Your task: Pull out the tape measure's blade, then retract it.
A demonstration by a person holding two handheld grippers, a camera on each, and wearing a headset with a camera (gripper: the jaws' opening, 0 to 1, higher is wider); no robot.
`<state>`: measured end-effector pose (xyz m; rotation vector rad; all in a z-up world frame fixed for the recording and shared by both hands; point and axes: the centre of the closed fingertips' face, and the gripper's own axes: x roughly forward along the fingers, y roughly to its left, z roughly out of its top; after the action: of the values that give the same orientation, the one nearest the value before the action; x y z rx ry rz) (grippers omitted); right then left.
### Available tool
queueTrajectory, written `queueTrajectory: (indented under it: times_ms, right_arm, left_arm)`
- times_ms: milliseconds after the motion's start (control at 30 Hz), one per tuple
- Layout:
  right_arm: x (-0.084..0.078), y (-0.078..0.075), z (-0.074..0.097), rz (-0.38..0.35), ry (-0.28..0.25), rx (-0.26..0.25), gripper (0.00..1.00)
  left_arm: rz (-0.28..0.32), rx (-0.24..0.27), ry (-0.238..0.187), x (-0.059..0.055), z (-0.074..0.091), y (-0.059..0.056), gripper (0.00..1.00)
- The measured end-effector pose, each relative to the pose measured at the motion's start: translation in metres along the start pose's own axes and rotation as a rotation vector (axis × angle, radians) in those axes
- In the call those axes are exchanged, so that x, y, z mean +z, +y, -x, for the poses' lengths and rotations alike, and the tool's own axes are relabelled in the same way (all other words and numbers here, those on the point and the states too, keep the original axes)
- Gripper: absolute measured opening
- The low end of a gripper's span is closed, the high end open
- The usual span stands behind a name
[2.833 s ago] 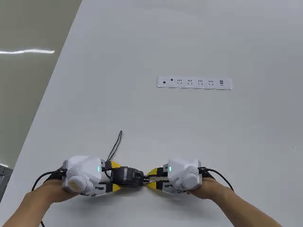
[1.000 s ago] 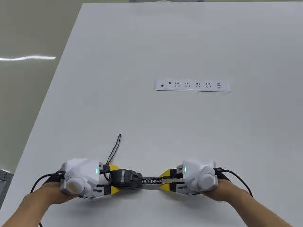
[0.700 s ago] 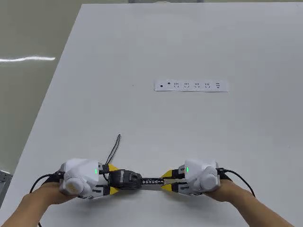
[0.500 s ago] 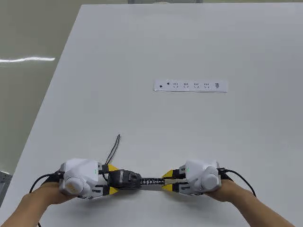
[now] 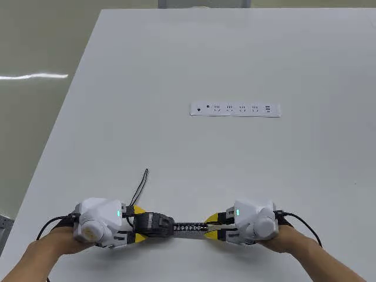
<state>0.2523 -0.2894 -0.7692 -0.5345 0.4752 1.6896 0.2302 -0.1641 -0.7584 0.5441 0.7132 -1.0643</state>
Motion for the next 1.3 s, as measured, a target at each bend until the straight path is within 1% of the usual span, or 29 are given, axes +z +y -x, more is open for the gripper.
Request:
queueTrajectory:
  times_ms: [400,867,1067,1167,1300]
  right_arm:
    - [-0.008,-0.001,0.011,-0.014,0.003,-0.006,0.1]
    - [-0.015,0.0,0.021,-0.019,0.003,-0.011,0.1]
    - [-0.019,-0.001,0.025,-0.03,0.012,-0.02,0.09]
    - [-0.022,-0.002,0.028,-0.039,0.007,-0.024,0.09]
    - [-0.026,-0.001,0.033,-0.061,0.008,-0.024,0.09]
  left_arm:
    - [0.0,-0.008,-0.007,0.001,-0.001,-0.001,0.27]
    - [-0.001,-0.009,-0.006,0.002,-0.002,-0.001,0.27]
    - [0.003,-0.01,-0.007,0.003,-0.002,-0.001,0.27]
    - [0.004,-0.012,-0.009,0.004,-0.003,-0.001,0.27]
    - [0.001,-0.014,-0.007,0.004,-0.003,-0.002,0.27]
